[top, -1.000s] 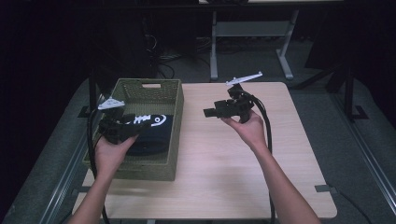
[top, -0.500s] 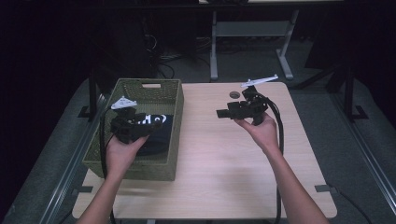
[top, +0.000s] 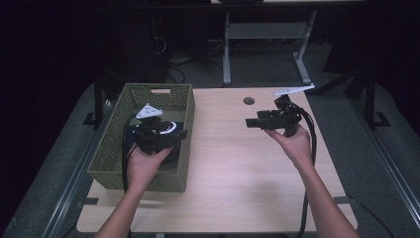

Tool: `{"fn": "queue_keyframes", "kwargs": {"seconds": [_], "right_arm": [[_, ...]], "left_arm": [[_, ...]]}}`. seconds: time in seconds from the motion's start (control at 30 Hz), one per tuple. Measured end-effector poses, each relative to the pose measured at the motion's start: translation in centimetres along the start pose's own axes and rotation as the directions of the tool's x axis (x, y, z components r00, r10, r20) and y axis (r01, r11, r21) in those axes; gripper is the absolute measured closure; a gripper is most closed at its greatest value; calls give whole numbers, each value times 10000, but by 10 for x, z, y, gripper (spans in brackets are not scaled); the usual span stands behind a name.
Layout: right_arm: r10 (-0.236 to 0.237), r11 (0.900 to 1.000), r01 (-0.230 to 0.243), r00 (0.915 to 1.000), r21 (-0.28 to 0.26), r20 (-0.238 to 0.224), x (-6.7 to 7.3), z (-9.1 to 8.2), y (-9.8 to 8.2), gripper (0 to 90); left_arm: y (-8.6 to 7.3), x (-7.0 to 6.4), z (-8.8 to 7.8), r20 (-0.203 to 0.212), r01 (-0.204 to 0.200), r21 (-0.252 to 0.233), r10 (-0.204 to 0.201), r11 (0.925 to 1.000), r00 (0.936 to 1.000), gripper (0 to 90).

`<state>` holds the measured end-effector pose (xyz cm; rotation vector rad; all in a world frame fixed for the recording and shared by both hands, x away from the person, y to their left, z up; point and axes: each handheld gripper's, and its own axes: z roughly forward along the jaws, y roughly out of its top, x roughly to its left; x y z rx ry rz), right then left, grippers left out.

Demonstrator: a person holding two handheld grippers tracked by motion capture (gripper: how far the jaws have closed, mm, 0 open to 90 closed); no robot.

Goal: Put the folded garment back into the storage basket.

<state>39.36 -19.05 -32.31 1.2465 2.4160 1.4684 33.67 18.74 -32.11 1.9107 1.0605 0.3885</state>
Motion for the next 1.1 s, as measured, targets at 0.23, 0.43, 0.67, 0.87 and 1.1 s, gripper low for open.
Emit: {"fn": "queue_keyframes", "kwargs": {"seconds": [0.23, 0.43, 0.67, 0.87, 1.1], "right_arm": [[134, 9998, -132, 9997, -116, 190, -8, -13, -10, 280], [285, 9995, -280, 9988, -137, 401, -16, -25, -22, 278], [585, 9982, -576, 9952, -140, 788, -29, -43, -47, 277], [749, 9971, -733, 9921, -201, 1007, -38, -55, -66, 274], [833, 9965, -827, 9879, -102, 1309, -45, -62, -90, 273]], "left_arm": [[3, -19, 14, 288, -215, -41, 216, 9998, 9994, 239], [4, -41, 27, 558, -475, -51, 477, 9989, 9973, 240], [0, -69, 40, 997, -659, -131, 669, 9977, 9928, 239], [-8, -90, 48, 1384, -665, -387, 713, 9970, 9878, 237], [-23, -111, 60, 1784, -912, -345, 959, 9952, 9793, 236]]}}
